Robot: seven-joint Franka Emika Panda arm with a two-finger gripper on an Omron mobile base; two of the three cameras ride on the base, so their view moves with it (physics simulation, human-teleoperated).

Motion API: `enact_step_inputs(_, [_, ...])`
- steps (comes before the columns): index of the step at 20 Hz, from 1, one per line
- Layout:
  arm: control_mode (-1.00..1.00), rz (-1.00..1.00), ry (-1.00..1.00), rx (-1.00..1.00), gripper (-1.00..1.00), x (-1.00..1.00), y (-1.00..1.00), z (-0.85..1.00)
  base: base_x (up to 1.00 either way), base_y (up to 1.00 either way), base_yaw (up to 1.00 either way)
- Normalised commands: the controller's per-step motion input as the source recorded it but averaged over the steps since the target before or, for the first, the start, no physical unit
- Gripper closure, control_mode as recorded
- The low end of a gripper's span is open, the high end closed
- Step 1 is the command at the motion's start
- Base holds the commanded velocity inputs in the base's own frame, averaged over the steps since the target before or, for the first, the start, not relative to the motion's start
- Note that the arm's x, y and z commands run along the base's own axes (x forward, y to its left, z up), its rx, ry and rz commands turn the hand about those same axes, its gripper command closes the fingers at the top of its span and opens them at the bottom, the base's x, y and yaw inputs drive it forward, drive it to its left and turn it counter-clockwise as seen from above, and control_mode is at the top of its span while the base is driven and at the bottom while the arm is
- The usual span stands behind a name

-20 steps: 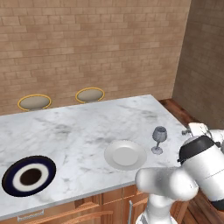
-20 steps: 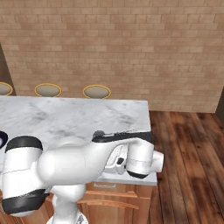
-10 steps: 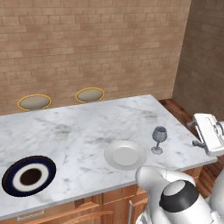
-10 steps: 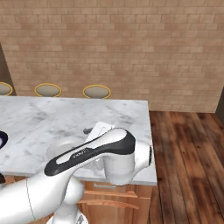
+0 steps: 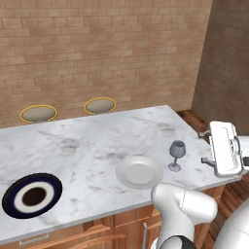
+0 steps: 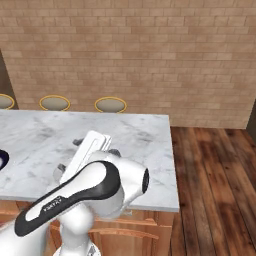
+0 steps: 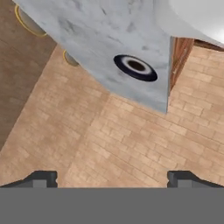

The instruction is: Retrieve the wine glasses from the counter and place one next to each plate.

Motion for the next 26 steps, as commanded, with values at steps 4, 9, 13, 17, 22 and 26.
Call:
enact_step_inputs(4, [-1.00, 0.00, -0.38, 0.00, -1.00, -0.78, 0.01, 0.37, 0.00, 0.00, 0.00])
enact_step_inputs(9, [1.00, 0.00, -0.07, 0.00, -1.00, -0.20, 0.00, 0.07, -0.80, 0.04, 0.01])
enact_step_inputs(13, [1.00, 0.00, 0.00, 0.00, -1.00, 0.00, 0.00, 0.00, -0.97, -0.48, -0.30])
enact_step_inputs(17, [1.00, 0.00, 0.00, 0.00, -1.00, 0.00, 0.00, 0.00, -0.14, -0.51, -0.70])
enact_step_inputs(22, [1.00, 0.00, 0.00, 0.00, -1.00, 0.00, 0.00, 0.00, 0.00, 0.00, -0.98])
enact_step_inputs(26, [1.00, 0.00, 0.00, 0.00, -1.00, 0.00, 0.00, 0.00, 0.00, 0.00, -1.00])
